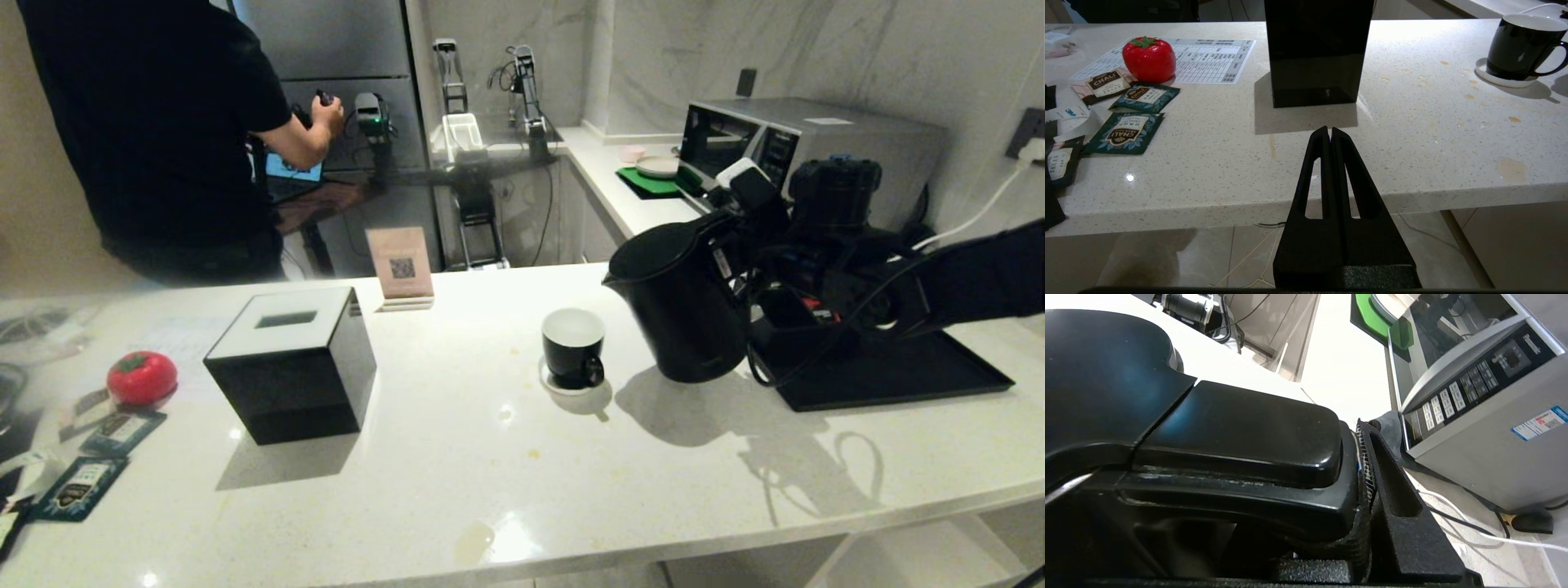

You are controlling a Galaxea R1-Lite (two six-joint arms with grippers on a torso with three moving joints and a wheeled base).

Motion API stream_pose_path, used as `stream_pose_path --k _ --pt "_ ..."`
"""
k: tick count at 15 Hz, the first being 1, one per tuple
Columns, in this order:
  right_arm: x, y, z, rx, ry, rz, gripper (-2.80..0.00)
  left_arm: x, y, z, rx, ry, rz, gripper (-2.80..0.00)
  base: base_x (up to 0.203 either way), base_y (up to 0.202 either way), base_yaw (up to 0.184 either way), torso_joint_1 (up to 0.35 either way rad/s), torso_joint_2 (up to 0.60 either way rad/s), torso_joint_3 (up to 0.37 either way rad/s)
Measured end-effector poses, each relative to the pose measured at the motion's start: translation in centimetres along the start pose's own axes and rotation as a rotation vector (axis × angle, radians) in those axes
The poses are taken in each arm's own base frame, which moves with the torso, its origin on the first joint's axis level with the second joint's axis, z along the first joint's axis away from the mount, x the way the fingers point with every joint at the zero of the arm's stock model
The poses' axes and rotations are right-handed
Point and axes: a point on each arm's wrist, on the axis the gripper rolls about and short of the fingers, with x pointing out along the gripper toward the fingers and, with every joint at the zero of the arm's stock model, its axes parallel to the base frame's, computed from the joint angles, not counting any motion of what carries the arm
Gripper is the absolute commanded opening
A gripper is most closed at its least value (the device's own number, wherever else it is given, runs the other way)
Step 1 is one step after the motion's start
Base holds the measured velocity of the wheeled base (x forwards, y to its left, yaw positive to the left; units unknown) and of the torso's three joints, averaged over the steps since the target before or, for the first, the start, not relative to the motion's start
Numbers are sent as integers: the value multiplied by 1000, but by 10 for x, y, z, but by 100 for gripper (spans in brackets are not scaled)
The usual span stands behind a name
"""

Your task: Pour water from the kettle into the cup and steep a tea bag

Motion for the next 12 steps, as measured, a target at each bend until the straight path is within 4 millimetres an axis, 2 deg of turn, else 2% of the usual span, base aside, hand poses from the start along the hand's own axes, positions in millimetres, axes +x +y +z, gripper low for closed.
stream_pose_path --k 12 --pt "6 10 7 -122 10 42 -280 0 0 0 0 0 0 -280 0 0 0 0 0 0"
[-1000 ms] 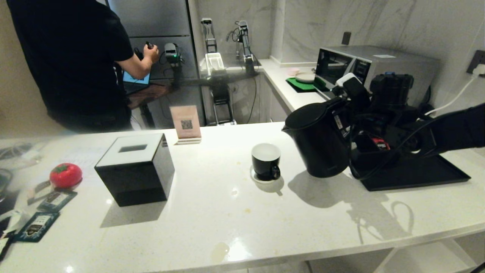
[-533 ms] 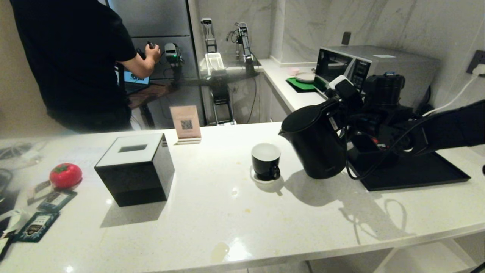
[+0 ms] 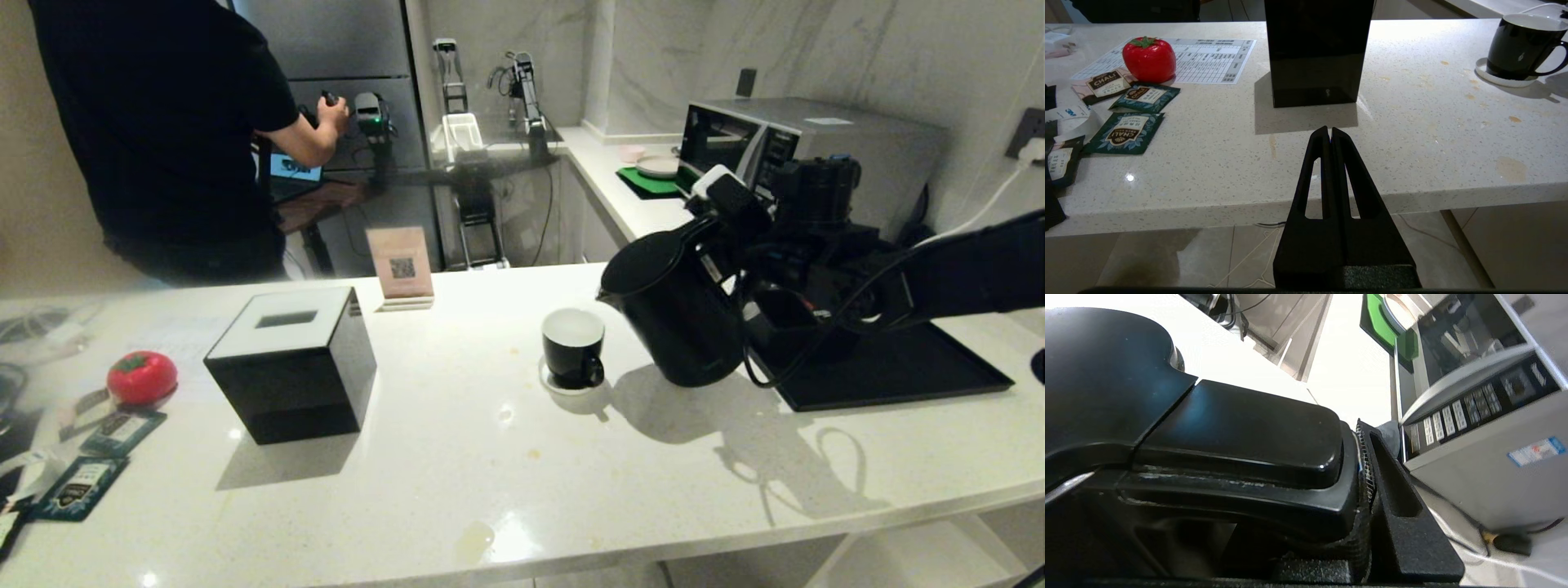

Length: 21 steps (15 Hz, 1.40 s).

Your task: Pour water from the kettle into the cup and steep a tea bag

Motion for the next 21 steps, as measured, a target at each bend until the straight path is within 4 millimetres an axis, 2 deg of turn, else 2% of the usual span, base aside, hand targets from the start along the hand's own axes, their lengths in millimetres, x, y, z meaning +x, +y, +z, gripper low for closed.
stream_pose_path --k 11,21 --pt "1 -5 13 -58 1 13 -280 0 0 0 0 0 0 -280 0 0 0 0 0 0" --pt "0 -6 15 -148 3 21 -280 0 0 0 0 0 0 -280 0 0 0 0 0 0"
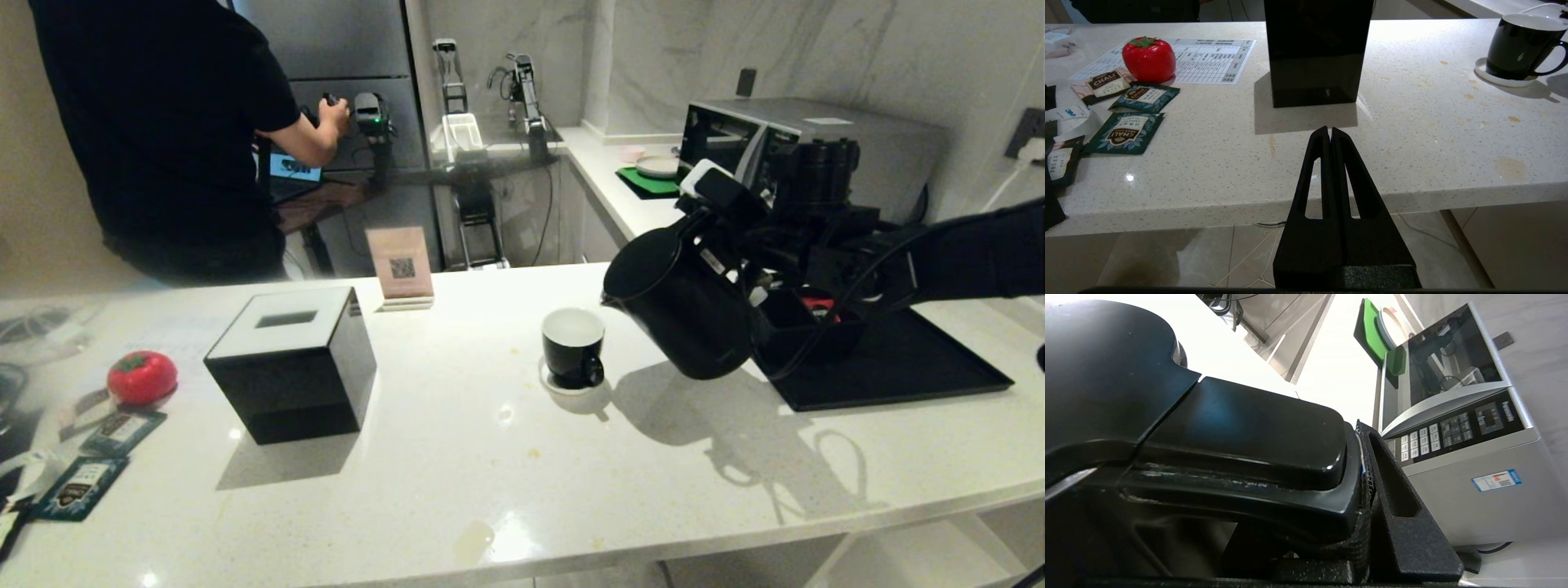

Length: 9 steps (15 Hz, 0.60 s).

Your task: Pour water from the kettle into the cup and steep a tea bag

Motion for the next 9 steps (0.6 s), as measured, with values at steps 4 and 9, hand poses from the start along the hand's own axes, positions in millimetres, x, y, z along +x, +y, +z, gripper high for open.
stream_pose_path --k 4,9 --pt "-1 1 4 -17 7 16 -280 0 0 0 0 0 0 -280 0 0 0 0 0 0" --pt "-1 4 10 -45 4 37 -280 0 0 0 0 0 0 -280 0 0 0 0 0 0"
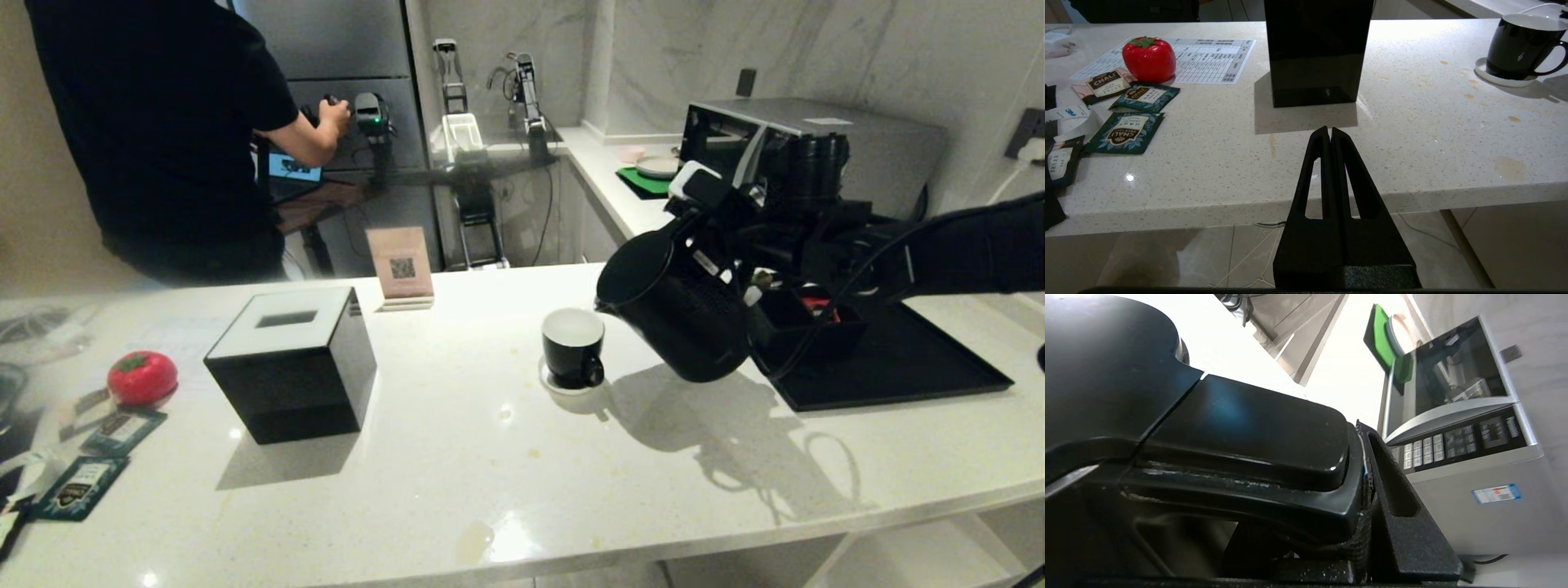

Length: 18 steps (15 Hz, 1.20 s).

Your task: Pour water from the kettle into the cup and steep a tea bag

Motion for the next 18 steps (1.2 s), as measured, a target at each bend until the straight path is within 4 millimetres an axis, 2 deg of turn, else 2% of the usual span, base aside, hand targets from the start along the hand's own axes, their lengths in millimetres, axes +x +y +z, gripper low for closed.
stream_pose_path --k 18 --pt "2 3 0 -79 29 22 -280 0 0 0 0 0 0 -280 0 0 0 0 0 0"
